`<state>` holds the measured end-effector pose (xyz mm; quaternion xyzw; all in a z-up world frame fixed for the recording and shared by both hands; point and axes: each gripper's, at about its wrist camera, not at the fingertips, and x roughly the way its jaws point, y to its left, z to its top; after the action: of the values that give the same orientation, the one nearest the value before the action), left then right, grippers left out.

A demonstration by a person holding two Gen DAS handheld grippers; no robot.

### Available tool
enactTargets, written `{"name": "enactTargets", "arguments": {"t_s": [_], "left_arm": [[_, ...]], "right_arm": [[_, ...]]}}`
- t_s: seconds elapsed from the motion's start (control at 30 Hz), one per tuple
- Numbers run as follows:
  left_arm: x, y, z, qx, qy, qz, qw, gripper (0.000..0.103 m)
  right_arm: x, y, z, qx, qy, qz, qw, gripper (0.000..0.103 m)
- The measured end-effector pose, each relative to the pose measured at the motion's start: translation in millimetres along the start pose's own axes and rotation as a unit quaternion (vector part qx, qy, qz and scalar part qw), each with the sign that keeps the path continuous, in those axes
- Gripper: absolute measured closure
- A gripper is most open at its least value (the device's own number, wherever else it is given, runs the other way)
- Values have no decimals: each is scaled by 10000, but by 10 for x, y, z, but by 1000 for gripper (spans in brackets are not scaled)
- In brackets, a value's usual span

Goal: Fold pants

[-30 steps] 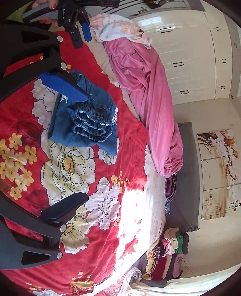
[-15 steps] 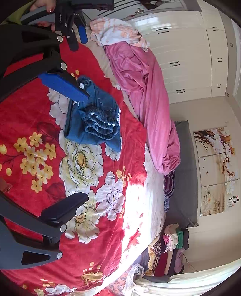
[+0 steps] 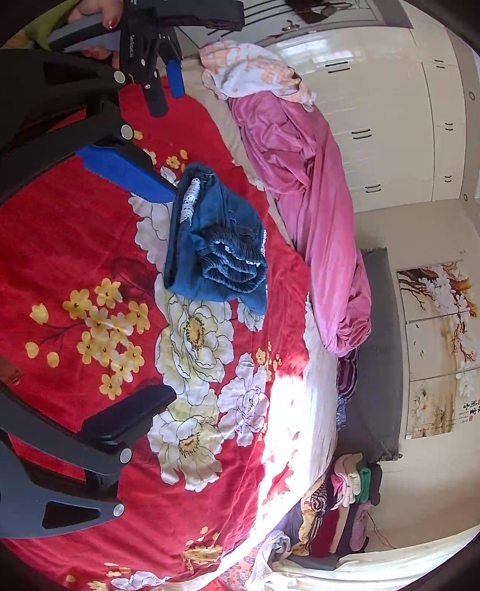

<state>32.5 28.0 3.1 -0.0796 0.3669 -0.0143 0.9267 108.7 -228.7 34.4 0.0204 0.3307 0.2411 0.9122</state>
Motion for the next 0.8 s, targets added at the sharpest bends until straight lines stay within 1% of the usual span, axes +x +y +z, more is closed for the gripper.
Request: {"name": "enactTargets", "arguments": {"t_s": [0.23, 0.53, 0.8], "left_arm": [[51, -35, -68, -74, 113, -91, 9999, 10], [133, -20, -106, -136, 237, -67, 9996, 10], [192, -28, -131, -124, 340, -26, 9993, 10]], "right_arm": [[133, 138, -147, -106, 306, 69, 9995, 5], [345, 228, -263, -171, 671, -51, 9976, 5], [412, 249, -309, -180, 803, -38, 9966, 5]]}}
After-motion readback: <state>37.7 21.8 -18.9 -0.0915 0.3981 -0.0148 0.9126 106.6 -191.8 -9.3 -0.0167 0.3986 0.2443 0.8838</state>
